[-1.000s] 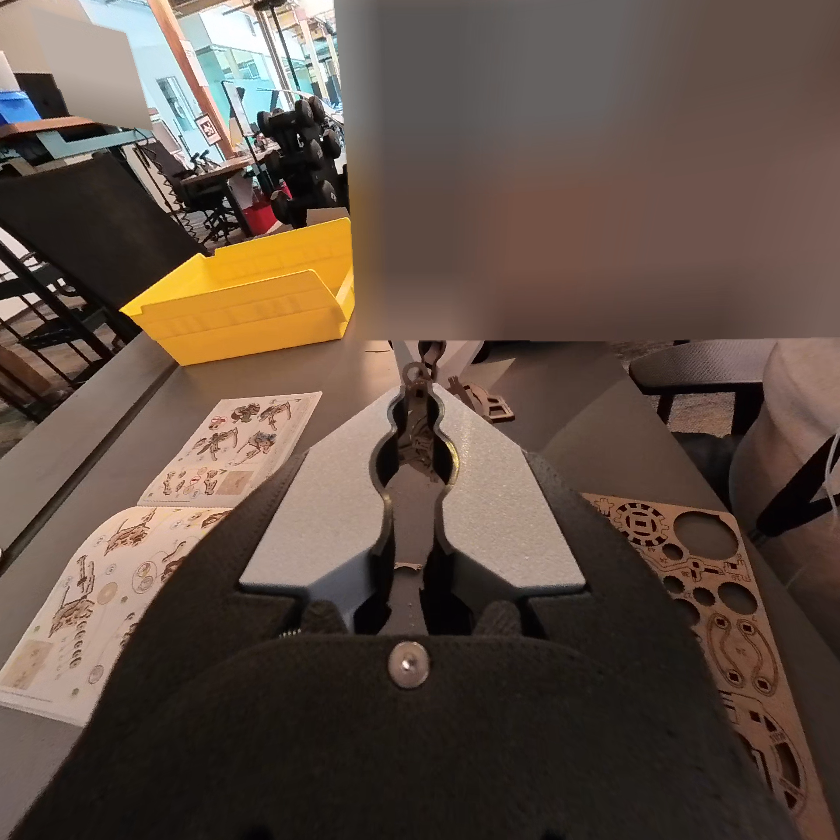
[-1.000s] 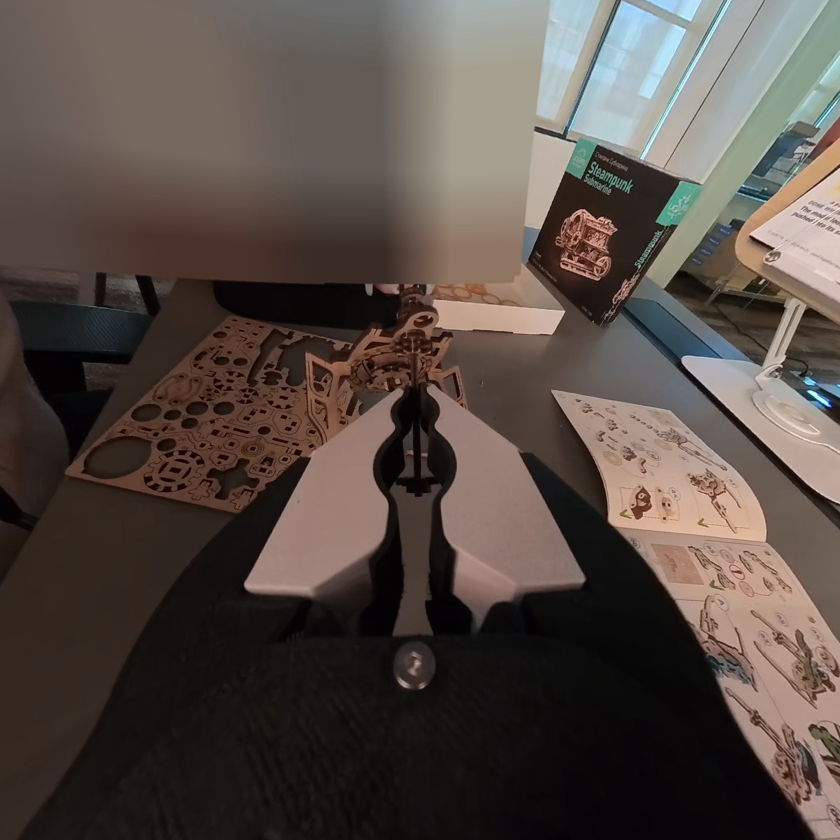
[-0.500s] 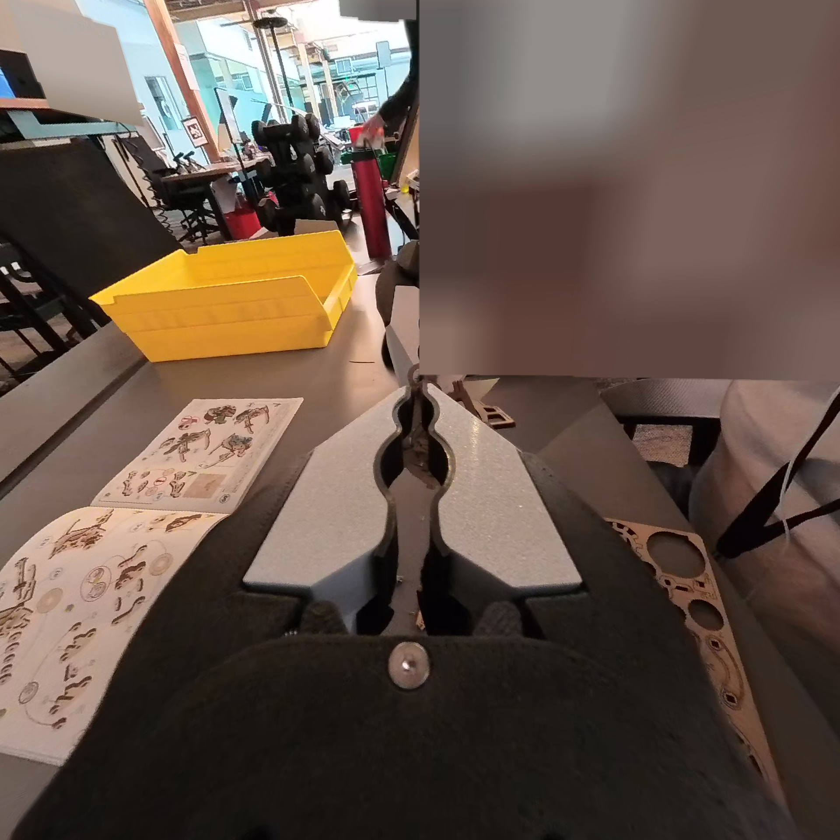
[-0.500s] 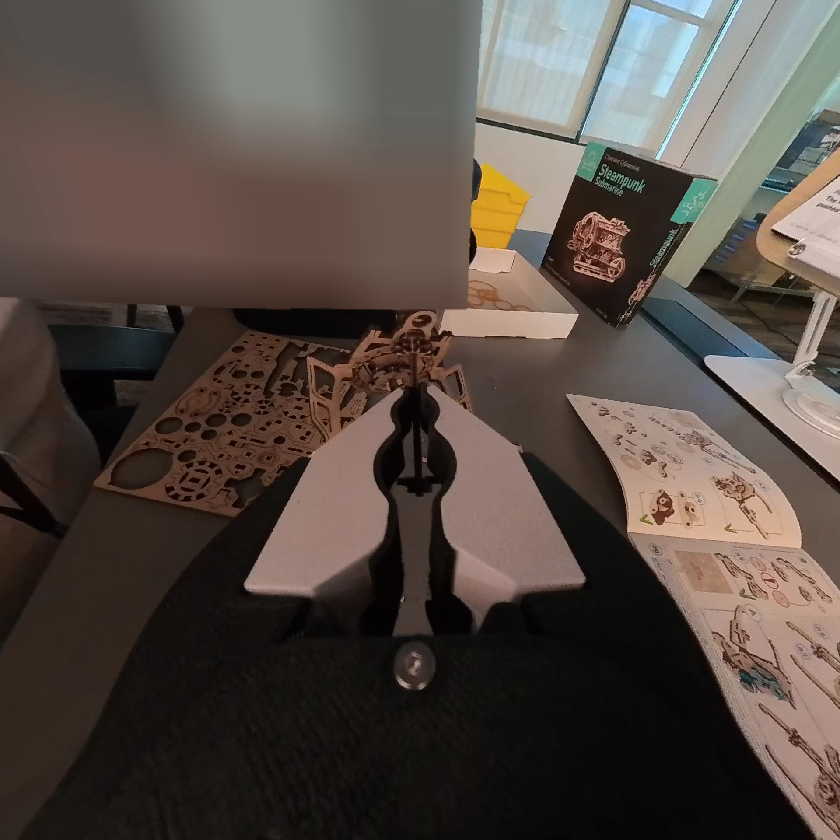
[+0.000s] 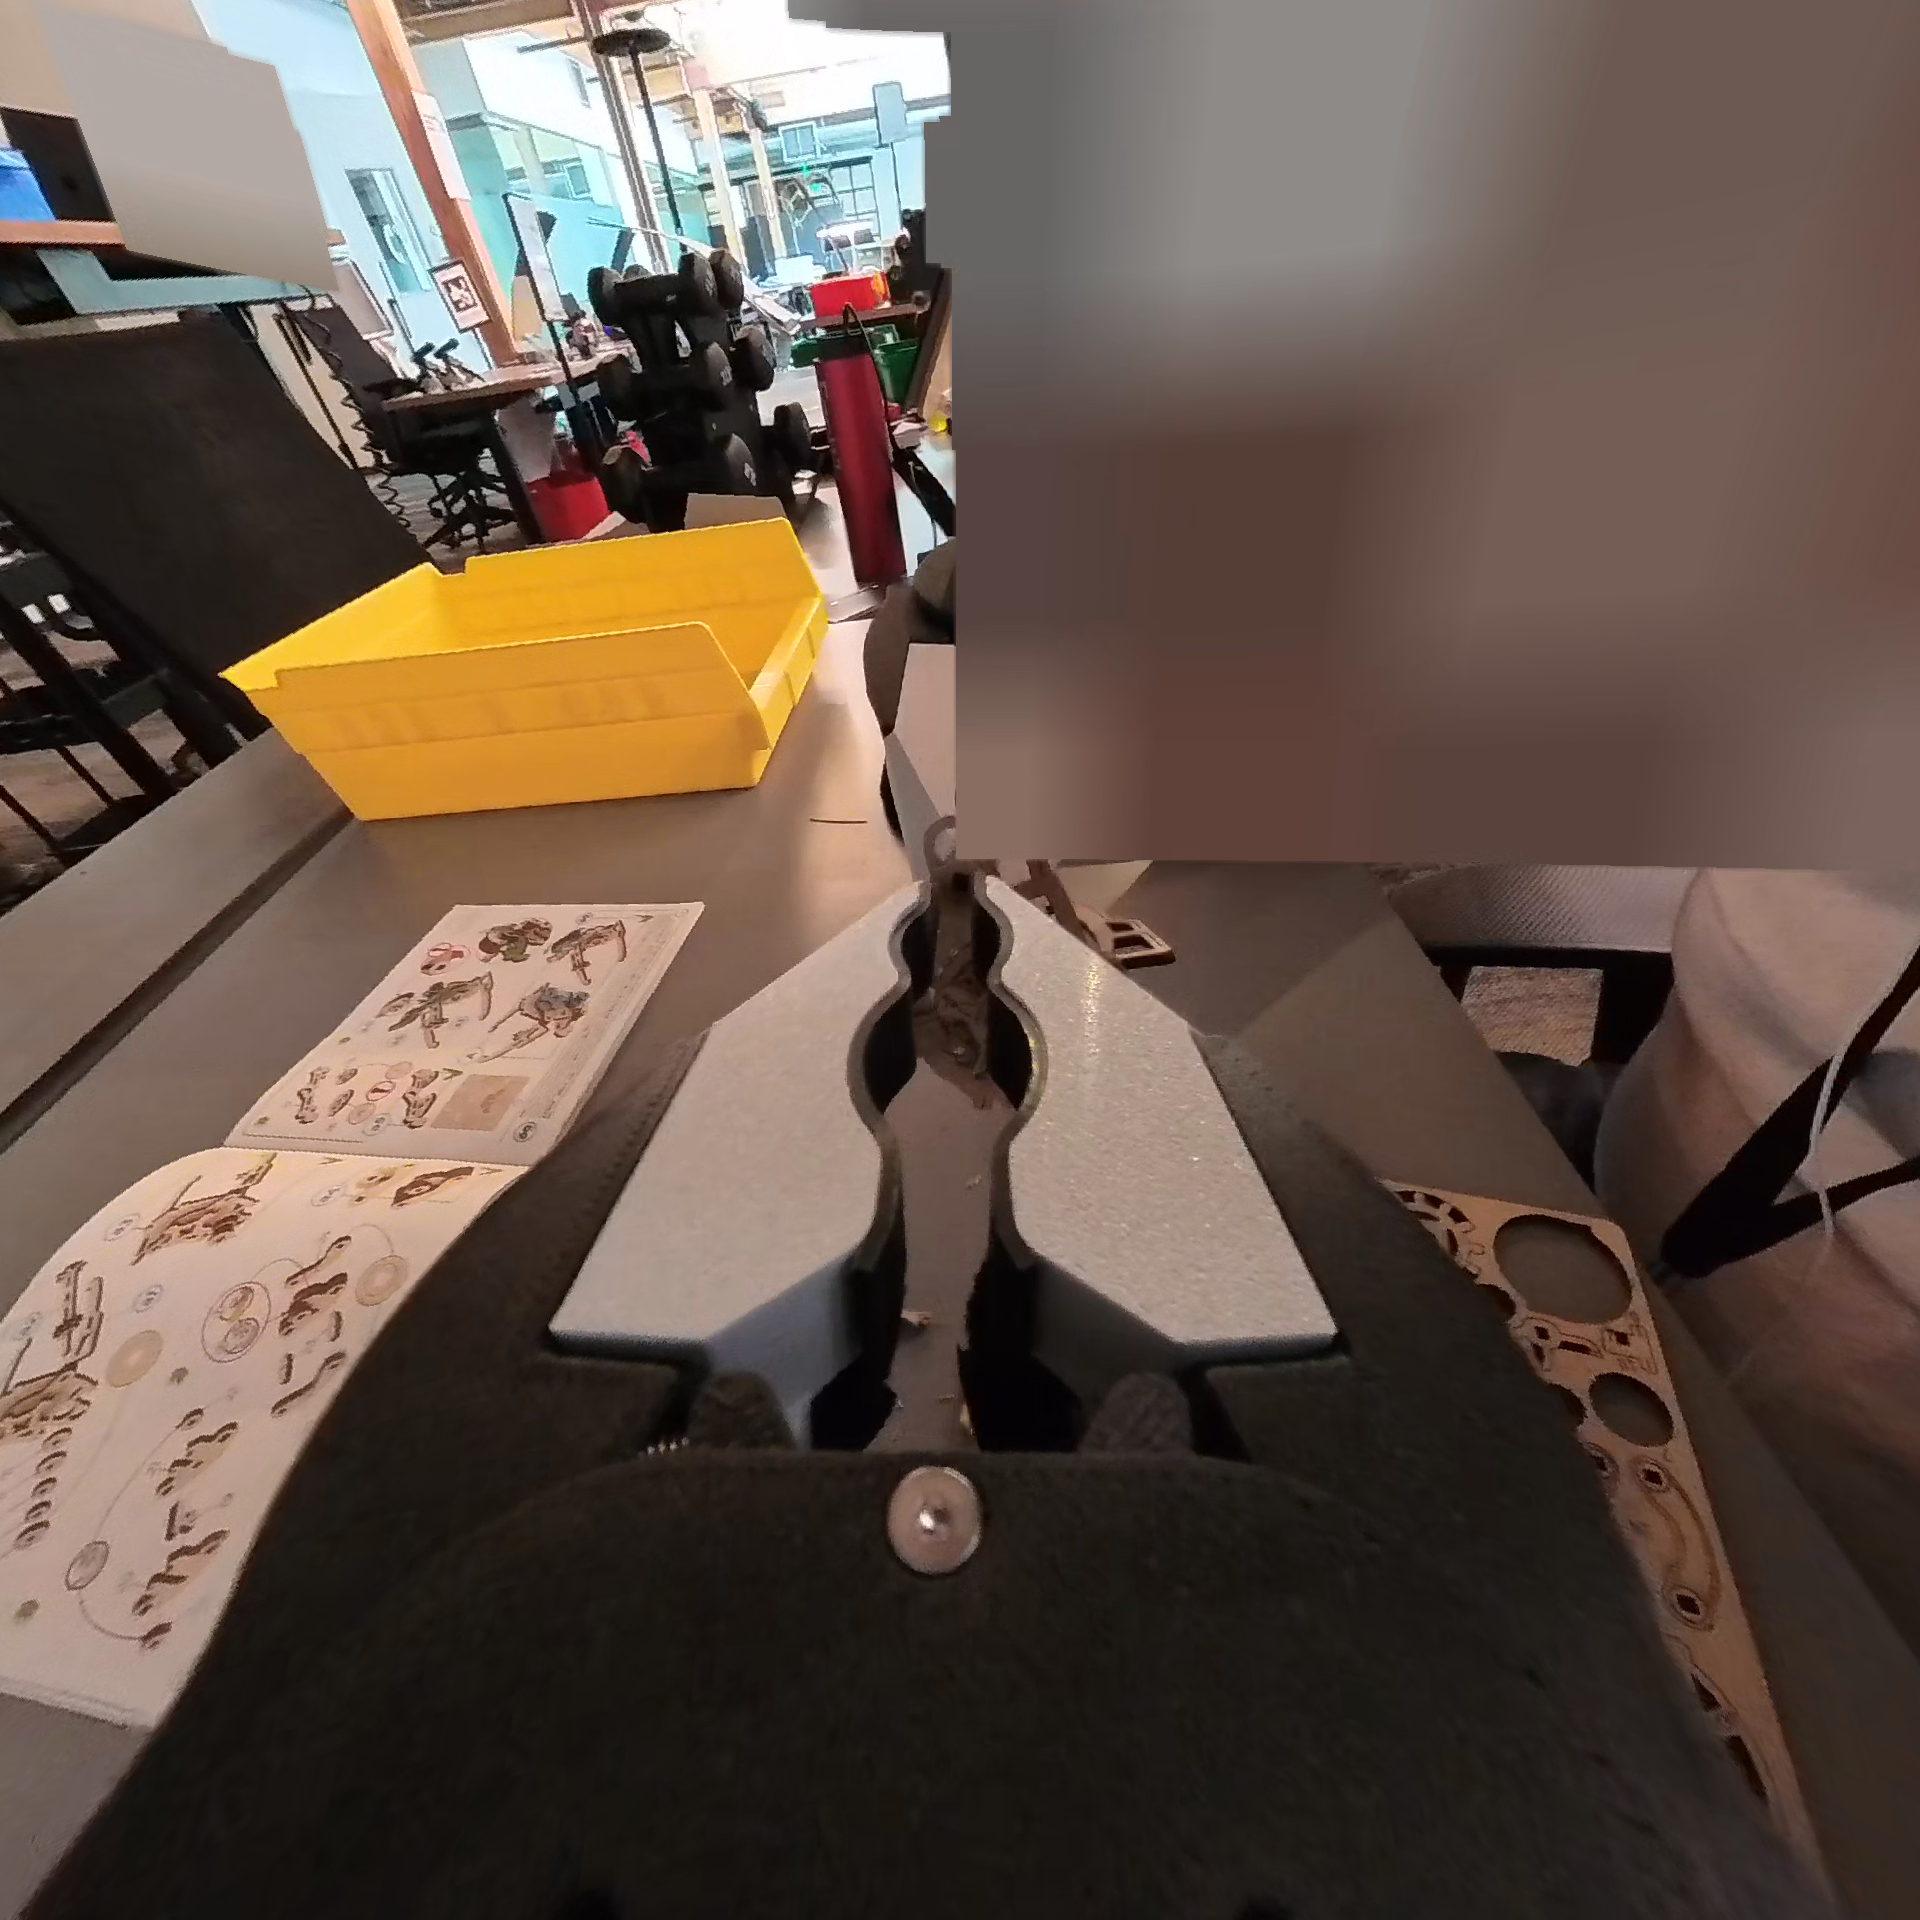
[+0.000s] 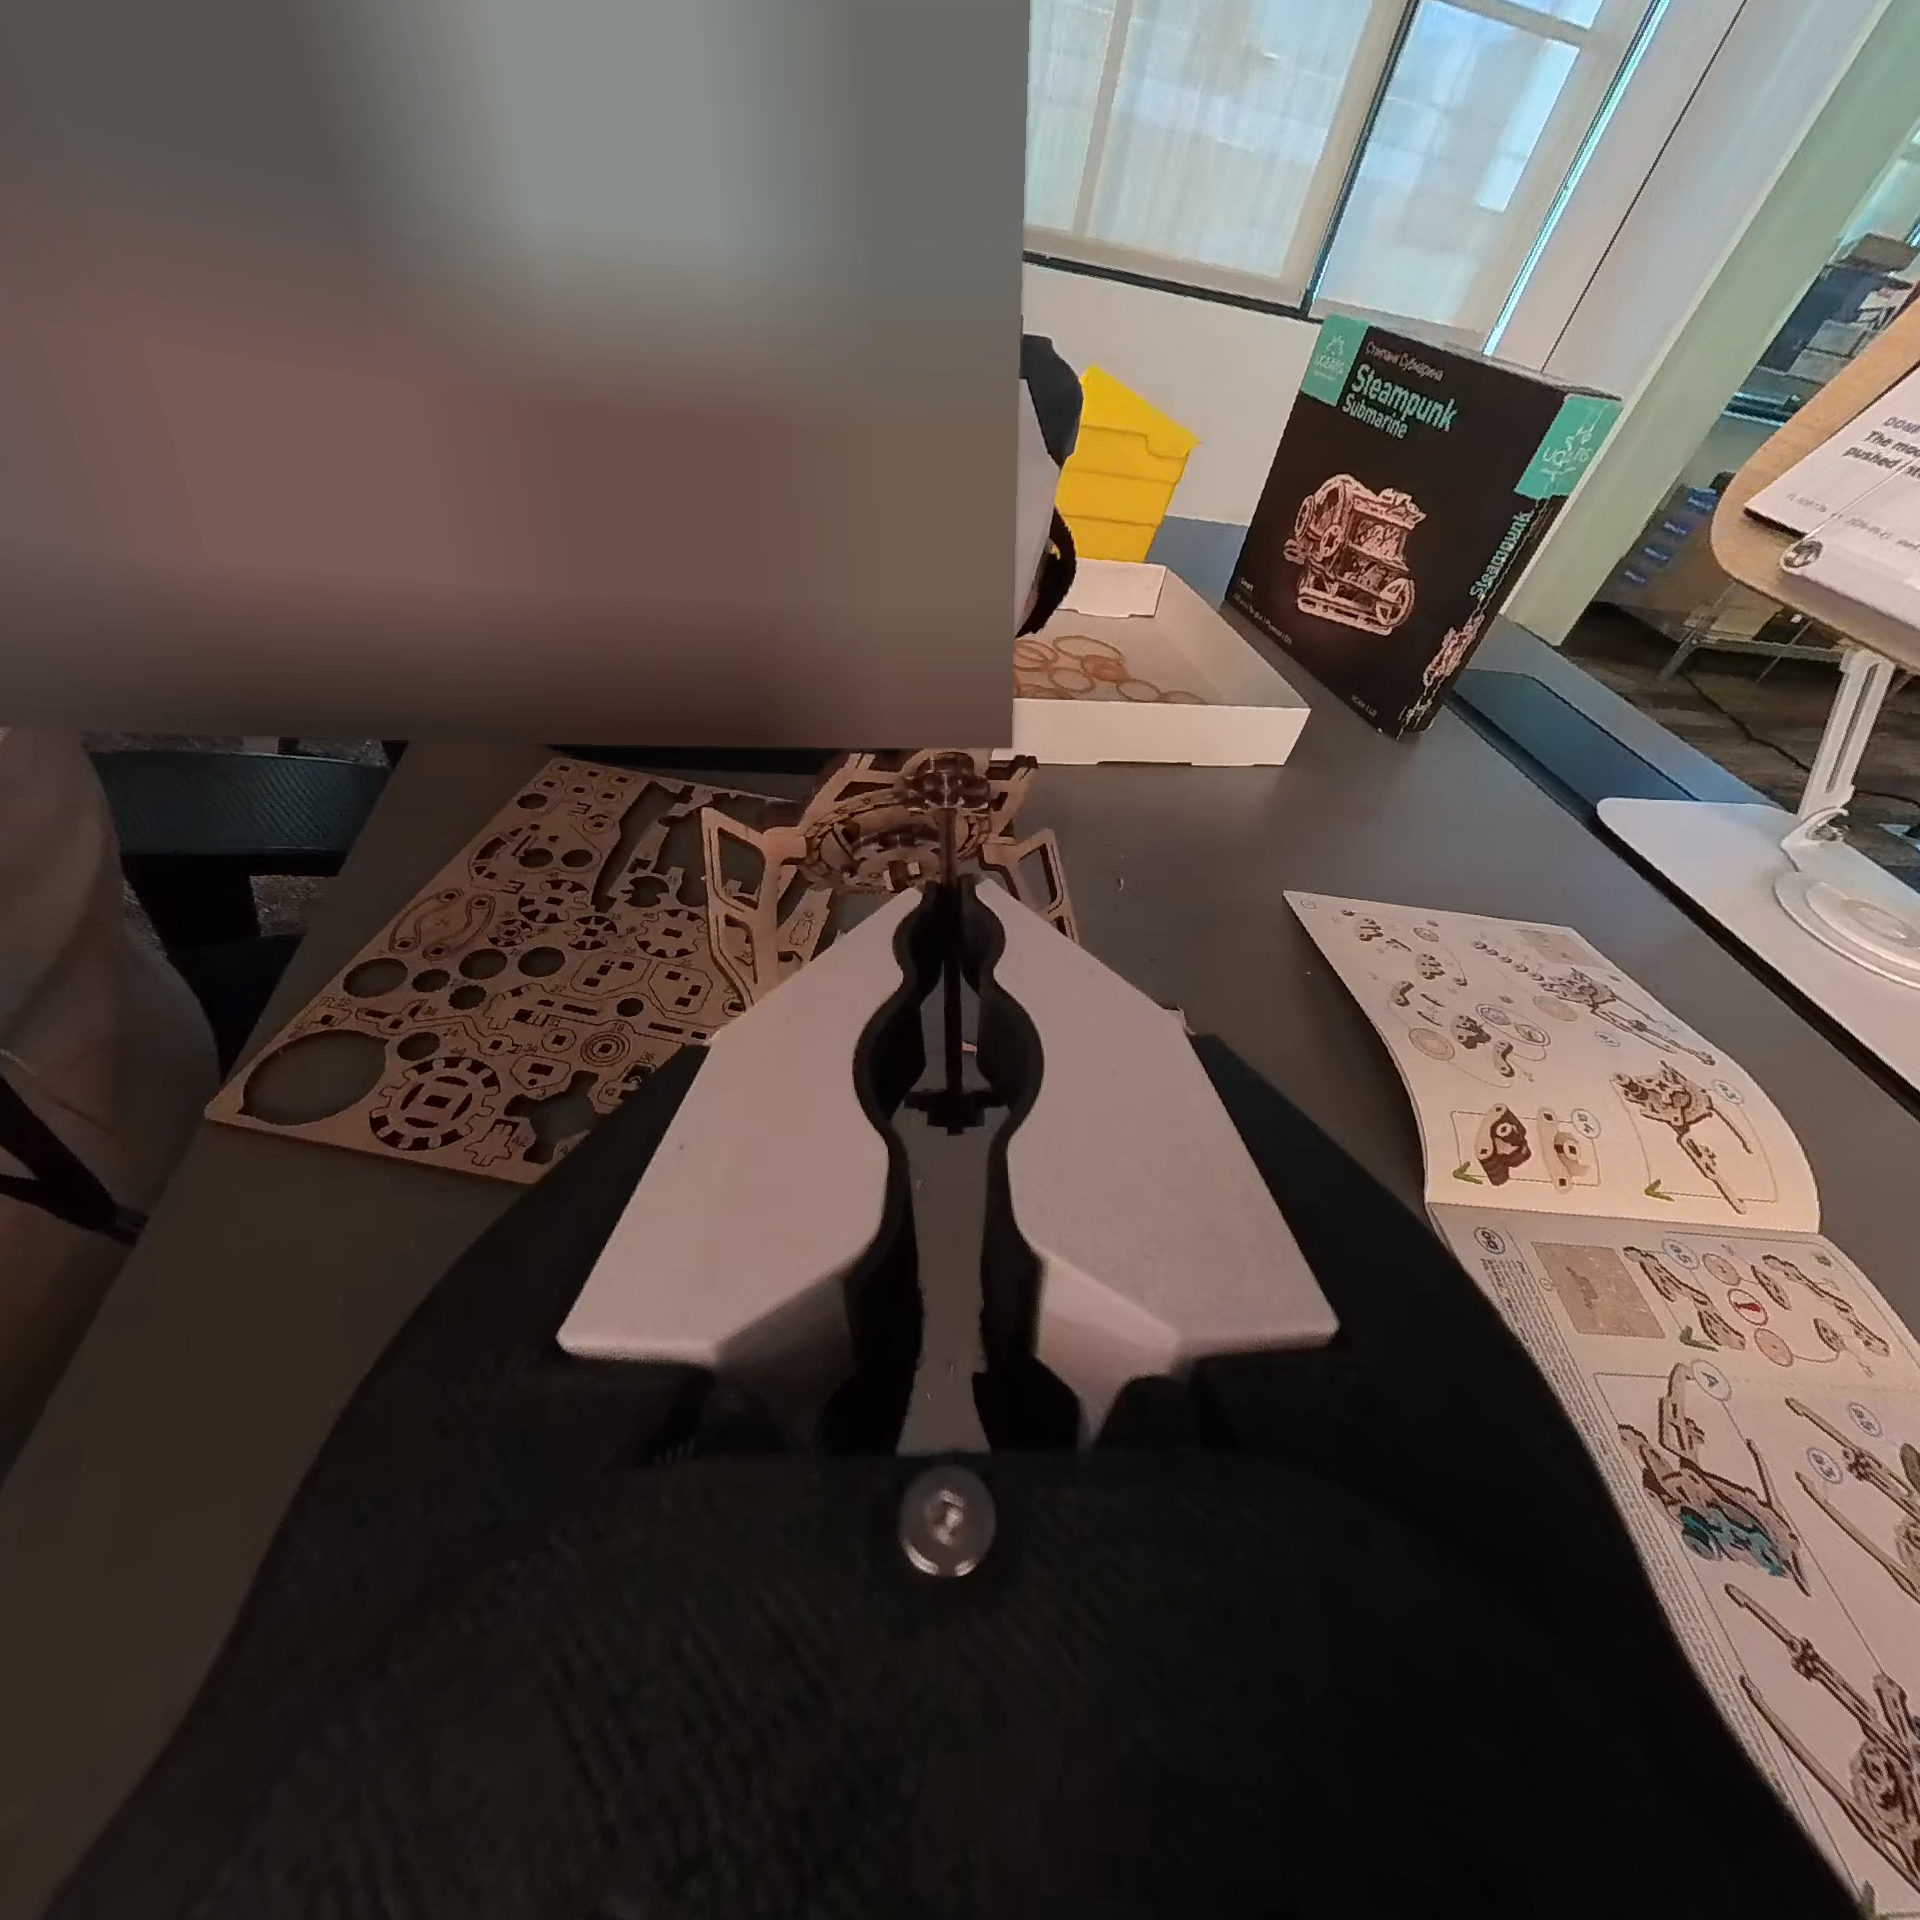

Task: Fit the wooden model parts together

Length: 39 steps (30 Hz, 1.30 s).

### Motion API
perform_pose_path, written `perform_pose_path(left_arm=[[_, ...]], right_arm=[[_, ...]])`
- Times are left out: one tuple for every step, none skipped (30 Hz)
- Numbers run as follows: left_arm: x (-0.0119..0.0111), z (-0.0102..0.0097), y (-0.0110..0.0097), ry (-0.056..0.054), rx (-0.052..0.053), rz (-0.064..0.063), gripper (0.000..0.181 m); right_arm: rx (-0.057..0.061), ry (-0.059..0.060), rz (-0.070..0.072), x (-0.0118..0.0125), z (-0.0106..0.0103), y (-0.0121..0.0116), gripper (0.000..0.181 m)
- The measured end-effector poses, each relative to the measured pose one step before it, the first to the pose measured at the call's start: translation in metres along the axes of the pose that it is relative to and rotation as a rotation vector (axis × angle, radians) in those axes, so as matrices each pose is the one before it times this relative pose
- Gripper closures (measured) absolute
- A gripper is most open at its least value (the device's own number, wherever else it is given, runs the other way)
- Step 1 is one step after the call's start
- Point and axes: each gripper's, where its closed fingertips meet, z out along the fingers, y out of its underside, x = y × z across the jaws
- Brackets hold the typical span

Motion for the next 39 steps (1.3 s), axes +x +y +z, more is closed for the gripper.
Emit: perform_pose_path(left_arm=[[-0.00076, -0.00042, 0.00012, -0.0072, -0.0037, 0.0081, 0.176], [-0.00039, -0.00047, -0.00021, -0.0047, -0.0018, 0.0062, 0.176], [-0.00039, -0.00046, -0.00099, -0.0029, 0.0041, 0.0018, 0.177], [0.00019, -0.00045, -0.00077, 0.0019, 0.0043, -0.0017, 0.177], [0.00028, 0.00007, 0.00011, 0.0033, -0.0005, -0.003, 0.176], [0.00076, 0.00025, 0.00069, 0.0048, -0.0033, -0.0005, 0.175], [0.00076, 0.00047, 0.00106, 0.0038, -0.006, 0.002, 0.175], [0.00061, 0.00071, 0.00099, 0.0014, -0.0061, 0.0043, 0.175], [0.00074, 0.00066, 0.0008, 0.0007, -0.005, 0.0048, 0.174], [-0.00004, 0.00045, 0.0005, -0.0024, -0.0043, 0.0028, 0.174], [-0.00014, 0.00011, 0.00021, -0.0017, -0.0011, 0.0001, 0.173], [0.00006, -0.00007, -0.00002, 0.002, 0.0007, -0.0025, 0.173], [-0.00007, -0.00015, 0.00033, 0.0018, -0.0017, -0.0035, 0.173], [-0.00037, -0.00013, 0.00057, 0.0003, -0.0029, -0.0015, 0.173], [-0.00041, 0.00004, 0.00054, -0.0022, -0.0034, 0.0004, 0.173], [-0.00031, 0.00003, 0.00046, -0.0018, -0.0029, 0.0011, 0.172], [0.00032, 0.00007, 0.00034, 0.0011, -0.0022, 0.001, 0.171], [0.00007, 0.00014, 0.00027, 0.0005, -0.0024, 0.0006, 0.171], [0.0, 0.00011, 0.00044, 0.0001, -0.0021, 0.0007, 0.171], [0.00015, 0.00019, 0.00066, 0.0009, -0.003, -0.0004, 0.171], [0.00006, 0.00032, 0.00059, 0.001, -0.0025, -0.0014, 0.171], [0.00029, 0.00024, 0.00046, 0.003, -0.0013, -0.0019, 0.172], [0.00031, 0.00028, 0.00052, 0.0027, -0.0019, -0.0022, 0.172], [-0.00002, 0.00005, 0.00028, -0.0002, -0.0015, -0.0006, 0.172], [-0.00016, 0.00005, 0.00033, -0.0012, -0.002, 0.0012, 0.173], [-0.00027, -0.00005, 0.00024, -0.0017, -0.0019, 0.001, 0.173], [-0.00036, 0.00003, 0.00013, -0.0017, -0.0009, -0.0008, 0.173], [-0.00032, 0.00016, 0.00016, -0.0006, -0.0001, -0.0034, 0.173], [-0.00055, 0.00033, 0.00029, -0.0018, -0.0005, -0.0042, 0.173], [-0.00065, 0.00013, -0.00012, -0.0034, 0.0011, -0.0019, 0.173], [-0.00059, 0.00005, -0.00026, -0.0041, 0.002, -0.0005, 0.173], [-0.00081, 0.00016, -0.00011, -0.0054, 0.0, -0.0013, 0.173], [-0.00089, 0.00007, 0.00035, -0.0063, -0.0037, -0.0007, 0.173], [-0.00084, 0.00014, 0.00054, -0.006, -0.0047, 0.0022, 0.173], [-0.00002, 0.00014, 0.00091, -0.0016, -0.0072, 0.0038, 0.173], [0.00007, 0.0004, 0.00208, -0.0011, -0.0157, 0.0056, 0.173], [0.0005, 0.00083, 0.00295, 0.0004, -0.02, 0.0069, 0.173], [0.0008, 0.00069, 0.00179, 0.0029, -0.0111, 0.0046, 0.173], [0.00041, 0.00033, 0.00067, 0.0019, -0.002, -0.0014, 0.173]], right_arm=[[-0.0007, 0.0005, 0.0022, 0.00023, -0.00003, 0.00014, 0.18], [-0.0012, -0.0002, 0.002, 0.00027, 0.0, 0.00022, 0.181], [0.0004, -0.0001, 0.0, -0.00004, -0.00007, -0.00004, 0.181], [-0.0012, 0.0003, -0.0004, 0.00004, 0.00013, 0.00012, 0.18], [-0.0047, 0.0005, 0.0003, 0.00008, 0.0002, 0.00077, 0.18], [-0.0038, 0.0006, -0.0004, 0.00002, 0.00031, 0.00072, 0.18], [-0.0005, -0.001, -0.001, -0.00024, 0.00013, 0.00011, 0.181], [-0.0014, -0.001, 0.0003, -0.00028, 0.00026, 0.0002, 0.18], [-0.0022, -0.0009, -0.0002, -0.00005, 0.00017, 0.00045, 0.18], [-0.003, -0.0005, 0.0, -0.0001, 0.00014, 0.00054, 0.18], [-0.0014, 0.0005, -0.0006, 0.00004, 0.00004, 0.00026, 0.18], [0.0002, -0.0002, -0.0006, -0.0001, -0.00007, -0.00014, 0.181], [-0.0015, -0.0003, 0.0005, -0.00001, 0.00008, 0.00019, 0.181], [-0.0024, 0.0007, -0.0005, 0.00011, 0.00016, 0.00036, 0.18], [-0.0027, 0.0, -0.0001, -0.00003, 0.00016, 0.0005, 0.18], [-0.0022, -0.001, 0.0004, -0.00001, 0.00014, 0.00047, 0.18], [-0.0012, -0.0007, 0.0002, -0.00016, 0.00015, 0.00021, 0.18], [0.0001, -0.0002, -0.0012, -0.00014, 0.00006, -0.00006, 0.18], [-0.001, -0.0007, -0.0006, -0.0001, 0.00016, 0.00019, 0.18], [-0.0006, 0.0003, -0.0008, -0.00009, 0.00001, 0.00004, 0.18], [0.0006, 0.0004, -0.0016, -0.00003, -0.00002, -0.00021, 0.181], [-0.0005, 0.0001, -0.0008, -0.00012, 0.00002, 0.00003, 0.181], [-0.0019, 0.0001, -0.001, 0.0, 0.00001, 0.00032, 0.181], [-0.0021, 0.0008, -0.0009, 0.00013, 0.00009, 0.00034, 0.181], [-0.0011, 0.0005, 0.0002, 0.00007, 0.00004, 0.00024, 0.18], [-0.0007, 0.0005, 0.0012, 0.0002, -0.00001, 0.00013, 0.18], [-0.0004, 0.0015, 0.0004, 0.0003, -0.00008, -0.00002, 0.18], [-0.0004, 0.0019, -0.0006, 0.0002, -0.00012, -0.00004, 0.181], [0.0002, 0.0036, -0.0013, 0.00045, -0.00029, -0.00019, 0.181], [-0.0001, 0.0046, -0.0029, 0.0005, -0.00038, -0.00027, 0.181], [0.0023, 0.0062, -0.0046, 0.00058, -0.00046, -0.00071, 0.181], [0.0014, 0.0086, -0.0062, 0.00094, -0.00063, -0.00069, 0.181], [-0.0011, 0.0106, -0.0062, 0.00125, -0.00057, -0.0002, 0.181], [-0.0022, 0.007, -0.0035, 0.00076, -0.0003, -0.00007, 0.181], [-0.0034, 0.0004, -0.0012, 0.00003, -0.00016, 0.00013, 0.181], [0.0006, -0.0016, 0.0004, -0.00033, -0.00007, -0.00029, 0.181], [-0.0025, -0.0012, 0.0003, -0.00026, 0.00011, 0.00006, 0.181], [-0.0101, -0.0047, -0.0038, -0.00081, 0.00038, 0.00159, 0.181], [-0.0066, 0.0004, -0.0054, -0.00006, 0.00035, 0.00114, 0.181]])
